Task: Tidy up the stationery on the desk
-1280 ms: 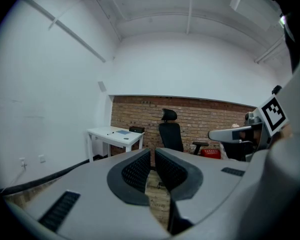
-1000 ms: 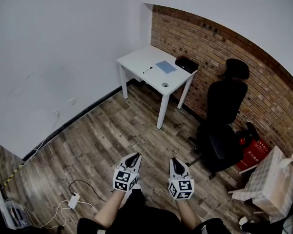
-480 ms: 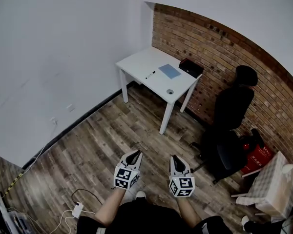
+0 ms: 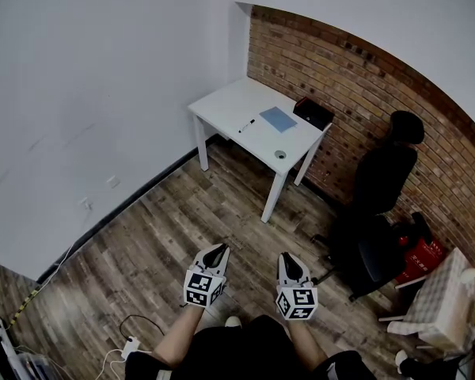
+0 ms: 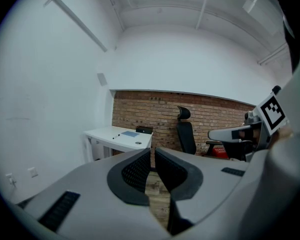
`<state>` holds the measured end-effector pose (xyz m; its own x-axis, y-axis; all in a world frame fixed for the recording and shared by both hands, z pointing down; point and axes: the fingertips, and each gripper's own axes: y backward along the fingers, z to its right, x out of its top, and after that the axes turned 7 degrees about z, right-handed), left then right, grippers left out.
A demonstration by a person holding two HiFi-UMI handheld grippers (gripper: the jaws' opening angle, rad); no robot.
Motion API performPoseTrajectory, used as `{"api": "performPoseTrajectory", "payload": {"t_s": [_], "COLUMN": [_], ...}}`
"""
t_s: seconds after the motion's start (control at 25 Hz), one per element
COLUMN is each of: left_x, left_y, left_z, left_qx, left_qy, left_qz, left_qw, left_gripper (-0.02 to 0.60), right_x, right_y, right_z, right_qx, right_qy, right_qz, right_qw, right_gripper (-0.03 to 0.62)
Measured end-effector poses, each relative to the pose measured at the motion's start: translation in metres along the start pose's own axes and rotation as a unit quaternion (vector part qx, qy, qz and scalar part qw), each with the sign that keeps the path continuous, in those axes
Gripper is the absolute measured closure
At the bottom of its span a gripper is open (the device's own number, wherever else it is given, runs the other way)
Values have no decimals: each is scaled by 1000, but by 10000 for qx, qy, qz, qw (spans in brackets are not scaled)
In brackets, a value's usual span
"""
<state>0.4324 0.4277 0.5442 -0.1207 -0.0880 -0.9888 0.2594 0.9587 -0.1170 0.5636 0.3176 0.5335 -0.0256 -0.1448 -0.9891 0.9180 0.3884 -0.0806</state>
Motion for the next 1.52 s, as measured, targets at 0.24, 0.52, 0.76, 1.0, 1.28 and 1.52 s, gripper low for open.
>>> {"api": "performPoseTrajectory", "payload": {"t_s": [0.24,0.52,0.76,1.0,1.28,1.52], "left_x": [-9,-13,-10,-4,11,28], "left_y": [-11,-39,-71,-111,-175,-243], "left_z": [-9,-22,-40,-68,-99,-127], "left_qx": [-77,-117,-91,-26,1,-81], "left_qy": [37,71,16,-15,-42,-137], "left_qz": [-117,-158,-209,-259,-326,-377], "left_qw": [9999,9998,9997,9997,9995,9992], "left_gripper": [543,543,543,543,543,543], "right_x": [-7,-10,-13,-11,3,18], "right_y": [-13,-40,-78,-128,-201,-267], "right_z": [4,16,31,44,71,100], "right_qx": [-84,-125,-89,6,105,132], "right_qy": [-13,-64,-160,-229,-311,-396], "right_qz": [-79,-90,-126,-128,-179,-149], "right_qw": [9999,9999,9998,9997,9993,9990], "right_gripper": [569,569,569,569,569,569]}}
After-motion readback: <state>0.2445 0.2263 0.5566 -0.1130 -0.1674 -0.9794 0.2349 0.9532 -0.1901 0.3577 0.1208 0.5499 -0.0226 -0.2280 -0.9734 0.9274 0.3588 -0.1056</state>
